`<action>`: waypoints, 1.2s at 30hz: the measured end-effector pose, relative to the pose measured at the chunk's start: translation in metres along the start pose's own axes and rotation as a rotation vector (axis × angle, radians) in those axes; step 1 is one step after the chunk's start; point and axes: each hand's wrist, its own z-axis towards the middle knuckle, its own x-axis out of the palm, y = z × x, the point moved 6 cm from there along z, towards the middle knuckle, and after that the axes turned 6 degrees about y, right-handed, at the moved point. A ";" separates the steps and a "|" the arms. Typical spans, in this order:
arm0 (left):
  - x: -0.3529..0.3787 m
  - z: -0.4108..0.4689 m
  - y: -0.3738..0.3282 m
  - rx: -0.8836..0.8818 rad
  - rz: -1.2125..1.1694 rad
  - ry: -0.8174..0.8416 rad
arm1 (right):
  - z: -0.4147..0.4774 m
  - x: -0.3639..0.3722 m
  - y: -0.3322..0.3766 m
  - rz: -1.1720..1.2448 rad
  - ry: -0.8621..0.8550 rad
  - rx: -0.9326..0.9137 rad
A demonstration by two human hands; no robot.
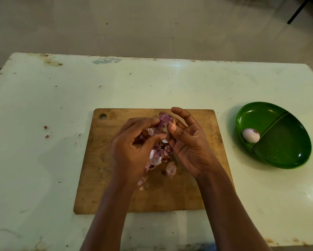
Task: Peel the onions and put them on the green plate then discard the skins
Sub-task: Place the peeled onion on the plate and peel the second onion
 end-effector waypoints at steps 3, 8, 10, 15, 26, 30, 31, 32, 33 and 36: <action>-0.005 0.000 -0.002 0.021 -0.014 -0.040 | 0.000 0.000 -0.001 -0.020 -0.025 0.010; -0.003 -0.001 0.002 0.017 0.022 -0.025 | -0.001 0.001 -0.001 -0.045 -0.048 0.019; -0.001 -0.001 0.002 0.024 0.025 0.009 | -0.001 0.000 -0.001 -0.076 -0.071 0.017; 0.009 0.001 0.001 0.015 -0.038 0.112 | 0.000 -0.007 0.002 -0.070 -0.160 -0.039; 0.022 -0.006 0.009 -0.059 0.004 0.264 | 0.000 -0.011 0.003 -0.038 -0.208 -0.058; 0.015 -0.004 0.011 -0.083 0.056 0.160 | -0.002 -0.003 0.004 -0.074 -0.142 -0.040; 0.013 -0.004 0.012 -0.106 0.040 0.133 | -0.001 -0.001 0.004 -0.076 -0.131 -0.037; 0.011 -0.004 0.012 -0.124 0.022 0.103 | -0.001 0.000 0.004 -0.077 -0.124 -0.034; 0.008 -0.004 0.011 -0.129 0.013 0.068 | -0.001 0.001 0.003 -0.079 -0.123 -0.026; 0.002 -0.003 0.007 -0.106 0.043 -0.019 | -0.002 -0.001 -0.001 -0.063 -0.139 0.011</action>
